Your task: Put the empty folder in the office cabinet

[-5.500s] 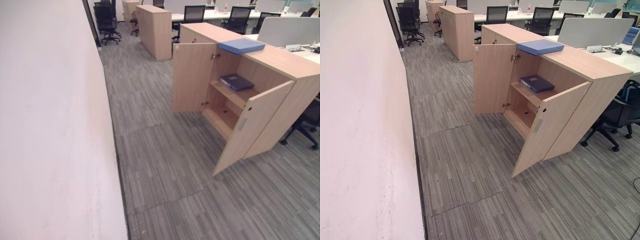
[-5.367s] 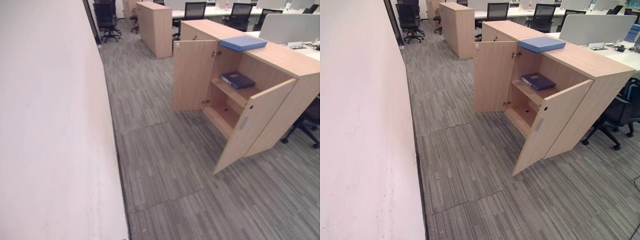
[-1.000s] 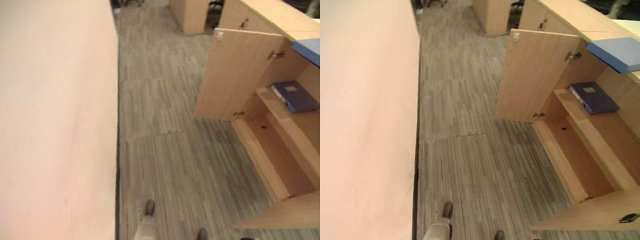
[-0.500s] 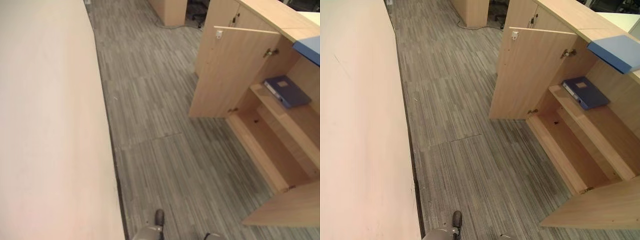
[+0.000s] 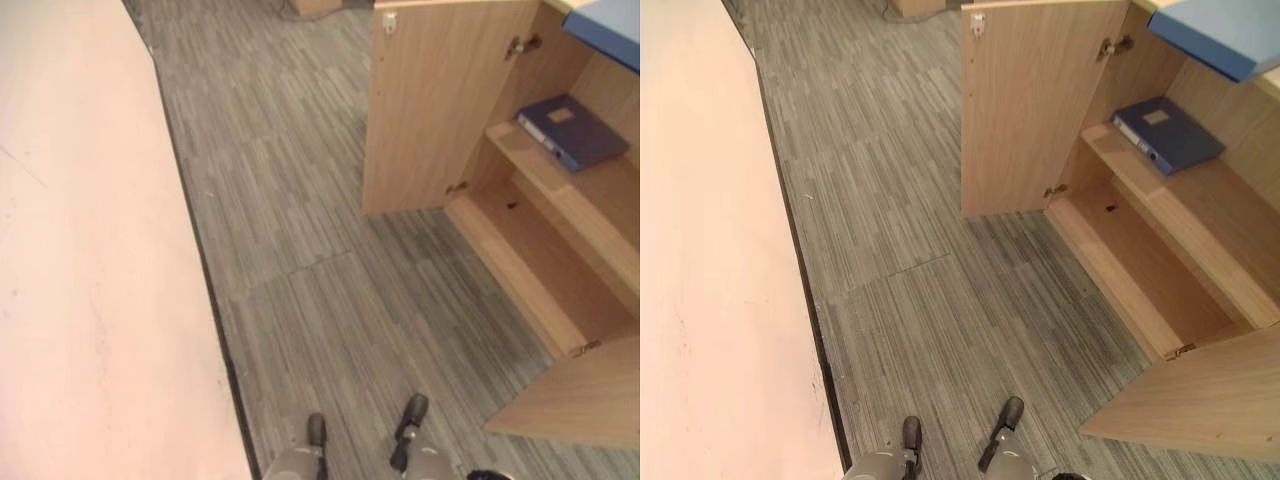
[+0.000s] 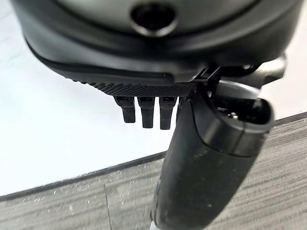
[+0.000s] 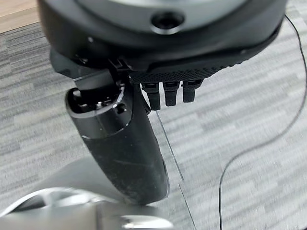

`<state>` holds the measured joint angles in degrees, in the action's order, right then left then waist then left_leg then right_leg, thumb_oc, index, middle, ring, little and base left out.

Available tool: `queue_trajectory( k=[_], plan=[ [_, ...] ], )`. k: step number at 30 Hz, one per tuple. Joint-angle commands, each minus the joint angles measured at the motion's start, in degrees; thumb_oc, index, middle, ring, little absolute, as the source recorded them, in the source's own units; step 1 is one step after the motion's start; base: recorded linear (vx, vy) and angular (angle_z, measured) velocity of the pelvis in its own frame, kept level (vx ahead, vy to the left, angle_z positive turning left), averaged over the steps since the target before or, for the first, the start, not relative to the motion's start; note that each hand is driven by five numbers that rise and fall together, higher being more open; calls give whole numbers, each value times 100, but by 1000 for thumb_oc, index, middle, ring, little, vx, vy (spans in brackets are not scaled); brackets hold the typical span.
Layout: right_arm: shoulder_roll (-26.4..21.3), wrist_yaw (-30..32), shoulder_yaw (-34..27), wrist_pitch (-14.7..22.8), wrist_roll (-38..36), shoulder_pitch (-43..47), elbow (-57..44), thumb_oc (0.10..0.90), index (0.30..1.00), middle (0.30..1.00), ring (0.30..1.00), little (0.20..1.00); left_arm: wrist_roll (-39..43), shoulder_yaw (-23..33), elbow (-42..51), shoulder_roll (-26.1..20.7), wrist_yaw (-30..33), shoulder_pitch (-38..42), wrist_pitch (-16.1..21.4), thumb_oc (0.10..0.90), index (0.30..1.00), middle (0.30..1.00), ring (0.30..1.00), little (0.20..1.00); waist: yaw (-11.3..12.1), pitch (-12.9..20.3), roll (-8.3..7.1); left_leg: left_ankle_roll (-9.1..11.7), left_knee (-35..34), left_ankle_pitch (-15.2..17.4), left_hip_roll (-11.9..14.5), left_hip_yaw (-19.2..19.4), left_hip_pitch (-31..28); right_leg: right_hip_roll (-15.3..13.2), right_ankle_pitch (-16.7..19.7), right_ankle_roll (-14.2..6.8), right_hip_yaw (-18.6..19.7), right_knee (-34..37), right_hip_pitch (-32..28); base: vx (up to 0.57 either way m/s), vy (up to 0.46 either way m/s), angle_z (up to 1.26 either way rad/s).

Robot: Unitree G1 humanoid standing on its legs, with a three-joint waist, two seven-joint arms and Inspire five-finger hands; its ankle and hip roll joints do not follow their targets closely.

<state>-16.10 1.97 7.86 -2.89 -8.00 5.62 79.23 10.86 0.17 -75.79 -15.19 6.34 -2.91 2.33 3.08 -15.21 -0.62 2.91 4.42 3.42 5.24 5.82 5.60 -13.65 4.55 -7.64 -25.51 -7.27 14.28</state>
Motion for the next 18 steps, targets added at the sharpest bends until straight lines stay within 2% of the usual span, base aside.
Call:
queue_trajectory(
  k=[1,3,7,10,11,12,14,15,16,17,18],
  plan=[
    [-334,221,-136,43,-372,118,-16,800,900,900,900,900,144,-195,24,-51,123,232,53,800,900,900,900,900,-85,-67,145,-20,-1,630,322,-270,-917,-198,-61,-70,2,-725,553,80,-79,4],
    [-429,297,-293,124,-635,181,-184,800,900,900,900,900,241,-320,178,-15,153,378,114,800,900,900,900,900,-173,-29,191,12,-351,530,455,-293,-1059,-253,-276,-43,-27,-1195,763,134,-150,4],
    [-420,294,-241,136,-675,237,-229,800,900,900,900,900,196,-507,314,-13,193,589,150,800,900,900,900,900,-238,-12,214,42,-591,420,515,-312,-1126,-295,-459,-13,71,-1574,1014,75,-88,7],
    [-373,289,-204,165,-691,207,-245,800,900,900,900,900,117,-717,525,-8,203,760,183,800,900,900,900,900,-343,79,232,149,-627,283,669,-227,-1206,-243,-825,155,178,-1871,1036,147,-181,10],
    [-365,294,-209,153,-679,178,-223,800,900,900,900,900,116,-734,535,1,184,760,182,800,900,900,900,900,-352,87,248,194,-426,159,740,-212,-1135,-165,-930,255,182,-1780,915,120,-211,16],
    [-344,296,-201,158,-675,144,-186,800,900,900,900,900,109,-736,534,2,168,745,175,800,900,900,900,900,-356,104,250,251,105,-129,831,-174,-980,-13,-1012,399,168,-1602,671,87,-239,18],
    [-308,298,-164,141,-625,51,-96,800,900,900,900,900,80,-714,569,-20,105,673,138,800,900,900,900,900,-271,112,136,167,1366,-707,797,-282,-495,306,-1103,647,215,-1043,101,93,-254,13],
    [-304,298,-164,142,-625,49,-96,800,900,900,900,900,80,-714,573,-24,104,669,135,800,900,900,900,900,-282,114,149,177,1413,-690,818,-307,-463,329,-1093,658,192,-1011,85,167,-275,-15],
    [-323,287,-93,118,-537,-2,-39,800,900,900,900,900,64,-669,545,-57,69,583,94,800,900,900,900,900,-151,70,11,37,2523,-877,557,-571,-53,553,-1121,852,326,-643,-336,113,-162,-33],
    [-321,287,-93,118,-537,-2,-39,800,900,900,900,900,64,-669,545,-59,68,583,93,800,900,900,900,900,-157,68,20,40,2558,-862,567,-586,-33,565,-1119,857,314,-634,-342,180,-210,-43],
    [-330,280,-80,96,-497,-28,-24,800,900,900,900,900,76,-627,504,-71,55,534,77,800,900,900,900,900,-63,40,-40,-42,2963,-605,265,-731,306,641,-1134,909,440,-448,-533,117,-66,-67]
  ],
)
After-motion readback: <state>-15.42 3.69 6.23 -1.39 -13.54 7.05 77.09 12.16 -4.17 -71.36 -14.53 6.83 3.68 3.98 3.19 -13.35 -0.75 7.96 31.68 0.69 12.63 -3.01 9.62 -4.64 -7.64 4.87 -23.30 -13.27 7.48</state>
